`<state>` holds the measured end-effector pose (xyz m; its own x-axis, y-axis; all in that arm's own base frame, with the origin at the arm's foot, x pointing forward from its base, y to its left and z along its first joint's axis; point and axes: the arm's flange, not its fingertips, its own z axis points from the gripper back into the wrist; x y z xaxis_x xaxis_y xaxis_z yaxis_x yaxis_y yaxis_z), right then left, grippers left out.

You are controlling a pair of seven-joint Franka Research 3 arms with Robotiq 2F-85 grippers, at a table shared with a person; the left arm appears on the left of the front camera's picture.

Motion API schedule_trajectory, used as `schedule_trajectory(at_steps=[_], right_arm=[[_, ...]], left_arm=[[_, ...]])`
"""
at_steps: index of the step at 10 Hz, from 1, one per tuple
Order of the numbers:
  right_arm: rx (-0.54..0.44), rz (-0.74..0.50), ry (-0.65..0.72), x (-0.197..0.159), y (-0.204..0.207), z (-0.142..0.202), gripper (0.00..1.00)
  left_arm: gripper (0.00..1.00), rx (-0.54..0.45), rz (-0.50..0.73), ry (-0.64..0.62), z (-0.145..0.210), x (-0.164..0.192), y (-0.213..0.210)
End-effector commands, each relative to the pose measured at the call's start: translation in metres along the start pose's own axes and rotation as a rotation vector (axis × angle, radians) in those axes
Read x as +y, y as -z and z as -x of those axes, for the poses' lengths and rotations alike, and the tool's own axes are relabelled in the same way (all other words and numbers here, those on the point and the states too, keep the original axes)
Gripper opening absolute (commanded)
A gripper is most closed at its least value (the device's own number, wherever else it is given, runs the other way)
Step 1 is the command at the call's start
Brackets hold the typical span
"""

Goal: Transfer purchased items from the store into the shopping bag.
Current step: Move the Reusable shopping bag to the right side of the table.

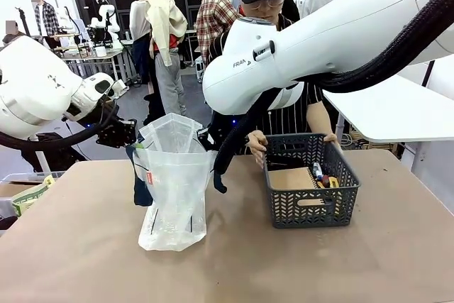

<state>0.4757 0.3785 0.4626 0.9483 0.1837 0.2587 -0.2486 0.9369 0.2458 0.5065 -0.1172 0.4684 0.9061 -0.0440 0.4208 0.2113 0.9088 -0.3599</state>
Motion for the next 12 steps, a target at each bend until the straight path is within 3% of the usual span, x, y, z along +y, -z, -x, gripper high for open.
schedule_trajectory(at_steps=[1,12], right_arm=[[-0.002,0.000,0.000,0.0002,-0.0007,-0.0006,0.00],[-0.002,0.000,0.000,0.0002,-0.0007,-0.0006,0.00]], left_arm=[[0.00,-0.003,0.000,0.000,-0.0012,0.0003,-0.0011],[0.00,-0.003,0.000,0.000,-0.0012,0.0003,-0.0011]])
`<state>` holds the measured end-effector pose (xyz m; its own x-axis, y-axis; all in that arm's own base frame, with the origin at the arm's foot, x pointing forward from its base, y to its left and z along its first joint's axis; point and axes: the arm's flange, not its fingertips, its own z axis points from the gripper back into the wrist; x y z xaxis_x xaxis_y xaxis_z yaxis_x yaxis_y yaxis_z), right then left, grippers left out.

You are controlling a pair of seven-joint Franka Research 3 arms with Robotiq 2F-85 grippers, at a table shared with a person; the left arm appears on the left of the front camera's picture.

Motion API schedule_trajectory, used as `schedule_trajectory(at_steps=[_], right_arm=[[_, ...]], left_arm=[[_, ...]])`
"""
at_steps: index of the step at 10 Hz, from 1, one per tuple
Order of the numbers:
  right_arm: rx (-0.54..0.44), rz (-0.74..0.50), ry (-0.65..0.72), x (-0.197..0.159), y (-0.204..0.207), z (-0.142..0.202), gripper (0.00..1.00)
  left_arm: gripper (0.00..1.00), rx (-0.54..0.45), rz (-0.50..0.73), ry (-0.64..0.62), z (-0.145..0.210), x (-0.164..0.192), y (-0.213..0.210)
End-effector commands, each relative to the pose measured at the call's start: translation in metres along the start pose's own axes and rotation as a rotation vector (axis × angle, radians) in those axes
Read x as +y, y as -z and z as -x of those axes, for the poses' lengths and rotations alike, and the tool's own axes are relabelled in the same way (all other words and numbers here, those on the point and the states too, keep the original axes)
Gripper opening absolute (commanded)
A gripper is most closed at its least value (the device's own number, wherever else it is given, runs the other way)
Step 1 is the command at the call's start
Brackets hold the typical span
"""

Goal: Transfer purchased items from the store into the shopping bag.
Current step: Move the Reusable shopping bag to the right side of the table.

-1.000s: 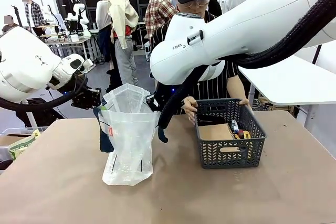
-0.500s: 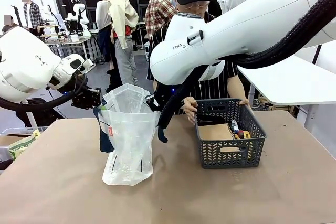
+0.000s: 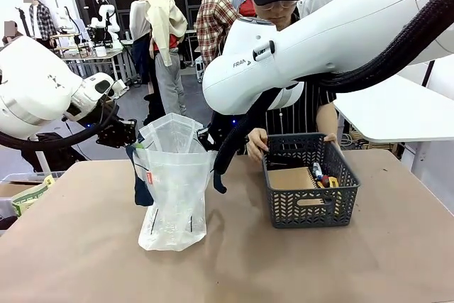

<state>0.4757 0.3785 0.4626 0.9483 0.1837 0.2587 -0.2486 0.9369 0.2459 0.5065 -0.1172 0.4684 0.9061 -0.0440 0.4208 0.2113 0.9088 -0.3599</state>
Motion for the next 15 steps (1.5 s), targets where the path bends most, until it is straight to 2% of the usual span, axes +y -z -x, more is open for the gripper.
schedule_trajectory(at_steps=[1,15], right_arm=[[-0.002,0.000,0.000,0.0002,-0.0007,-0.0006,0.00],[-0.002,0.000,0.000,0.0002,-0.0007,-0.0006,0.00]], left_arm=[[0.00,-0.003,0.000,0.000,-0.0012,0.0004,-0.0011],[0.00,-0.003,0.000,0.000,-0.0012,0.0004,-0.0011]])
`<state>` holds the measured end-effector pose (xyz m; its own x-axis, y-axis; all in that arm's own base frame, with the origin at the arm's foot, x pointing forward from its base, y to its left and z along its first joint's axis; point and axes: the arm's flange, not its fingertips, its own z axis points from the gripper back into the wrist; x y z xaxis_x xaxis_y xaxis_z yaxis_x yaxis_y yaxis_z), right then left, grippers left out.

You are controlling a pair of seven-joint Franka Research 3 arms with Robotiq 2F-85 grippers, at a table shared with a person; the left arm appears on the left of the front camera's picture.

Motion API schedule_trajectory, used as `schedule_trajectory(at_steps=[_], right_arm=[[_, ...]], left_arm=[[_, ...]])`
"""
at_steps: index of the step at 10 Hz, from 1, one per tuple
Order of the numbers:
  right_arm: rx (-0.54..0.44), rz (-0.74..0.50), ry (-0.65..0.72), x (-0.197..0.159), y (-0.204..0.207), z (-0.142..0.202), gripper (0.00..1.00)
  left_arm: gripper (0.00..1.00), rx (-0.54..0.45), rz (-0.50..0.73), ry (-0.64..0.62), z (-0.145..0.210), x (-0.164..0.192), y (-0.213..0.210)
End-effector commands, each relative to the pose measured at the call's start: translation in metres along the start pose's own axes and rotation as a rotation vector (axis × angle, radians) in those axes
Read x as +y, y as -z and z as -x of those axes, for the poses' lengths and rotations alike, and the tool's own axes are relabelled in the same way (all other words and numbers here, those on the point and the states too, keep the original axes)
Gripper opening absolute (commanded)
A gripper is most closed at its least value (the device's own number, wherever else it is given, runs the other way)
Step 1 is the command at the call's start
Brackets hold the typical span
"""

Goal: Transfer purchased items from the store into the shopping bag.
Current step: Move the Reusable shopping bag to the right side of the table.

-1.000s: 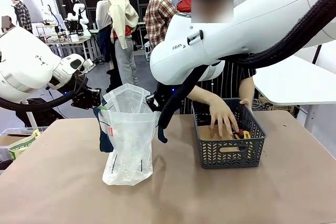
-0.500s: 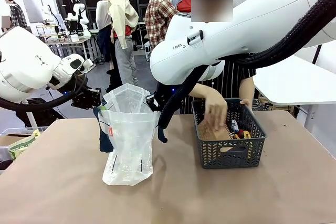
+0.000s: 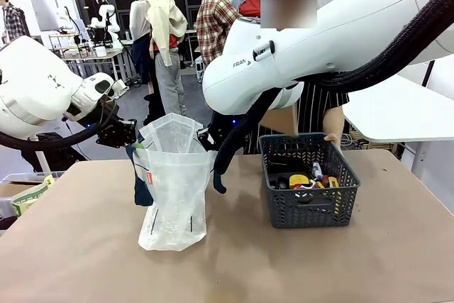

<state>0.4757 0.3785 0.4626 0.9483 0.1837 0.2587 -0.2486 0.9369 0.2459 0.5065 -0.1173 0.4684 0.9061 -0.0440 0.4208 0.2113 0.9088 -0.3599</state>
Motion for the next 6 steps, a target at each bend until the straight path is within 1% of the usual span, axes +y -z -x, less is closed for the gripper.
schedule_trajectory(at_steps=[1,6], right_arm=[[-0.002,0.000,0.000,0.0002,-0.0007,-0.0006,0.00],[-0.002,0.000,0.000,0.0002,-0.0007,-0.0006,0.00]], left_arm=[[0.00,-0.003,0.000,0.000,-0.0012,0.0004,-0.0011],[0.00,-0.003,0.000,0.000,-0.0012,0.0004,-0.0011]])
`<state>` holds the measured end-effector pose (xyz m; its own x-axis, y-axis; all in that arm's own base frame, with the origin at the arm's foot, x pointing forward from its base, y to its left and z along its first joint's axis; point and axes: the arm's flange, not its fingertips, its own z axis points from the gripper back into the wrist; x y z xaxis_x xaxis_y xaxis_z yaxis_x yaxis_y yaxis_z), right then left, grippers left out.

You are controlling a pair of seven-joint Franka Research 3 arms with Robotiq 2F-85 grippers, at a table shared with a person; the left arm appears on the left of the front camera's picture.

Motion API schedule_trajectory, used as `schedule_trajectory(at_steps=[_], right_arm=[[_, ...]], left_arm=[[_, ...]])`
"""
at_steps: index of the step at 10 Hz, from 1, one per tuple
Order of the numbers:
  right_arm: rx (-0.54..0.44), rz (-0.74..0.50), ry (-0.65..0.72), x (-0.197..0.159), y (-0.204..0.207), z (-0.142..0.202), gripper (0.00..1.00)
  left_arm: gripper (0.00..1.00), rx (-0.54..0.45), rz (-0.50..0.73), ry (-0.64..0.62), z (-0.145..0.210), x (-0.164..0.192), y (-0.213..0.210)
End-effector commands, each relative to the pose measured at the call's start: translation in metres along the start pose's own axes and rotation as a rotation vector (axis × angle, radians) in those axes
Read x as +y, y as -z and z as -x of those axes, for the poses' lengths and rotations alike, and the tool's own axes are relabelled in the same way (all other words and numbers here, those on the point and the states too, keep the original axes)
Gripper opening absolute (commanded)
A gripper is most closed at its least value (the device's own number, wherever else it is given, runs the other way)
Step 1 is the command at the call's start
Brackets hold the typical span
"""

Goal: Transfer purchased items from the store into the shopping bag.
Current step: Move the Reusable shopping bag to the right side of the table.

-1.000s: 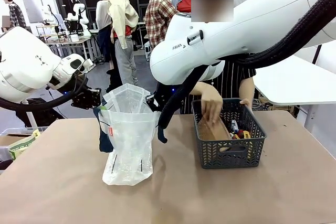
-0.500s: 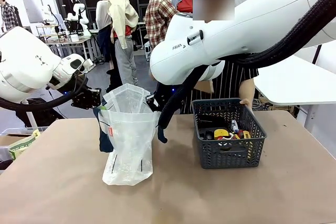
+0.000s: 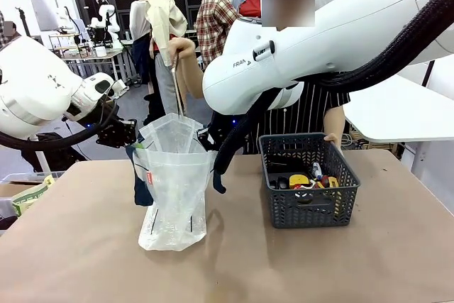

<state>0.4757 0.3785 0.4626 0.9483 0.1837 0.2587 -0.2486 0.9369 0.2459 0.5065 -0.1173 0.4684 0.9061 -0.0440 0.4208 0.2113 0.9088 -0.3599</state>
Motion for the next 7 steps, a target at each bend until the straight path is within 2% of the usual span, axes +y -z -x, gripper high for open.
schedule_trajectory(at_steps=[1,7], right_arm=[[-0.002,0.000,0.000,0.0002,-0.0007,-0.0006,0.00],[-0.002,0.000,0.000,0.0002,-0.0007,-0.0006,0.00]], left_arm=[[0.00,-0.003,0.000,0.000,-0.0012,0.0004,-0.0011],[0.00,-0.003,0.000,0.000,-0.0012,0.0004,-0.0011]])
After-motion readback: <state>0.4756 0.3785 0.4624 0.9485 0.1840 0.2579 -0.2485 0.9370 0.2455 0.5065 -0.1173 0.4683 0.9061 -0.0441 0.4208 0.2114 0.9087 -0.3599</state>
